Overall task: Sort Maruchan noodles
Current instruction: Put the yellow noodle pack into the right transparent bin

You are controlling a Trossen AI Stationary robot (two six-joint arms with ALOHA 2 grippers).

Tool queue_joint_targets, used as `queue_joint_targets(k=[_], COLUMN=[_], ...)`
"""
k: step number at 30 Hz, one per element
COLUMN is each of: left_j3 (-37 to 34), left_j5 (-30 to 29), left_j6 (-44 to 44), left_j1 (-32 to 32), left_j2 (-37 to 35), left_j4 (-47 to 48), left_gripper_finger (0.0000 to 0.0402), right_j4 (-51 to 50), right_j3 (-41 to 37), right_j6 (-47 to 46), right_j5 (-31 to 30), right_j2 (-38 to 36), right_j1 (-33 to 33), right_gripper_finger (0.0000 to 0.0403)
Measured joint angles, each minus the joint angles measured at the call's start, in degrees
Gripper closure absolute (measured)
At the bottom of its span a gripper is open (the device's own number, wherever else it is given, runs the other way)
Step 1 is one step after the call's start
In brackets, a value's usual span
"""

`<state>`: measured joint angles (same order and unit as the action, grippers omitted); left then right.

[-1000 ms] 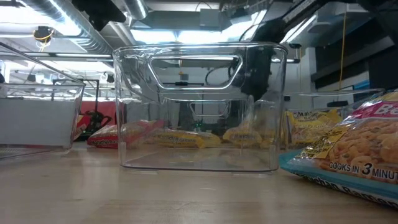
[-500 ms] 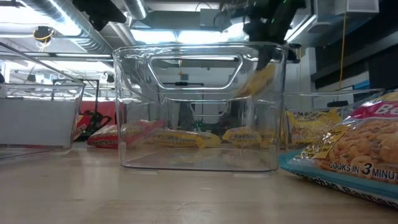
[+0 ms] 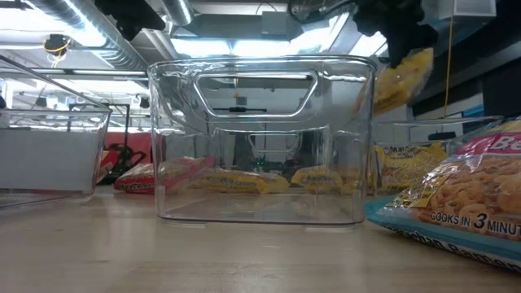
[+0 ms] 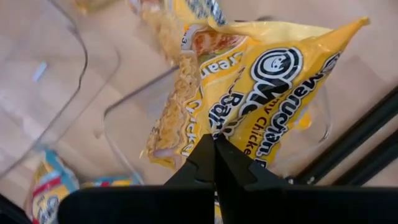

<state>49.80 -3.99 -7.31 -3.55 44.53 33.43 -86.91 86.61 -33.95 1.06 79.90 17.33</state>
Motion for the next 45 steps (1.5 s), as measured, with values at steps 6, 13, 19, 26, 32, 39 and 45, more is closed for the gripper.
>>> queue_joint_targets(k=[6,13,19,26,32,39,45], left_j3=[0.00,0.00,0.00,0.00,0.00,0.00,0.00], left_j5=[0.00,0.00,0.00,0.00,0.00,-1.59,-3.43], left_j6=[0.00,0.00,-0.02,-0.04,-0.04,-0.02,0.00], left_j1=[0.00,0.00,0.00,0.00,0.00,-0.04,-0.07], left_j2=[0.00,0.01,0.02,0.01,0.00,0.02,0.00], left_j4=[0.00,0.01,0.00,0.02,0.02,0.02,0.00], left_gripper_finger=[0.0401,0.0401,0.0401,0.0401,0.0401,0.0401,0.0401], right_j4=[-1.47,-3.02,-3.06,-3.08,-3.18,-2.89,-2.96], right_j3=[0.00,0.00,-0.03,-4.87,-9.20,-9.18,-9.18], right_j6=[-2.71,-6.78,-7.81,-8.23,-11.63,-14.00,-15.63], right_j5=[0.17,-5.94,-7.70,-11.36,-13.45,-16.10,-19.60], right_j2=[0.00,0.14,2.77,5.57,5.64,5.62,7.36], right_j1=[-5.96,-12.00,-16.13,-20.22,-22.52,-24.64,-26.08], right_gripper_finger=[0.0403,0.0403,0.0403,0.0403,0.0403,0.0403,0.0403])
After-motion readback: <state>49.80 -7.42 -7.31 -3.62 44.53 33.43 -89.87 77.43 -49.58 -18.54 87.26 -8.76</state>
